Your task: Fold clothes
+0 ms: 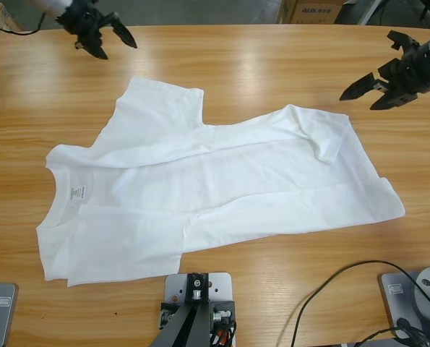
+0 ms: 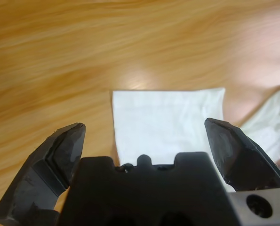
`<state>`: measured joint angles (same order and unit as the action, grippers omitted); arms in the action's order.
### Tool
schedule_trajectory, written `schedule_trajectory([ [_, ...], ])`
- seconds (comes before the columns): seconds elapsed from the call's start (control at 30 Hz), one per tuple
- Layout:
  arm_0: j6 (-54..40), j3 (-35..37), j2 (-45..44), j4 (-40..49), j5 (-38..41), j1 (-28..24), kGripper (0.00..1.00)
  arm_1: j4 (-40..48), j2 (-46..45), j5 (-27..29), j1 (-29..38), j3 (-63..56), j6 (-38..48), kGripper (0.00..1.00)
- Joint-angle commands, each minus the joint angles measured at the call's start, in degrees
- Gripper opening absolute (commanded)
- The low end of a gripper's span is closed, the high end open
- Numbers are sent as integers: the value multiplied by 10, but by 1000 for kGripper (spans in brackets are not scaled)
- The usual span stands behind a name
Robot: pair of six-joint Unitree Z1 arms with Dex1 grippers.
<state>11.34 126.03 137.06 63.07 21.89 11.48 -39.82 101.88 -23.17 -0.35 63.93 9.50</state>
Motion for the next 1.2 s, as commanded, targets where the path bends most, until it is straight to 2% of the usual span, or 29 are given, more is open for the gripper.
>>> schedule_trajectory([
  [0.03, 52, 24, 80, 28, -44, 28, 996, 8, 25, -8, -16, -1, -7, 931],
  [0.2, 62, 27, 89, 54, -80, 35, 991, 18, 26, -8, -17, -8, -7, 931],
  [0.47, 105, 17, 100, 130, -61, 52, 977, 20, 26, -8, -22, -9, -7, 931],
  [0.57, 120, 12, 100, 129, -47, 52, 954, 20, 24, -8, -22, -10, -7, 931],
  [0.7, 117, 11, 97, 125, 13, 40, 945, 23, 19, -6, -25, -18, -7, 931],
  [0.9, 109, 2, 96, 118, 29, 27, 815, 26, 17, -6, -27, -21, -7, 931],
  [1.2, 120, -28, 87, 112, 24, 17, 814, 26, 17, -6, -33, -21, -7, 931],
])
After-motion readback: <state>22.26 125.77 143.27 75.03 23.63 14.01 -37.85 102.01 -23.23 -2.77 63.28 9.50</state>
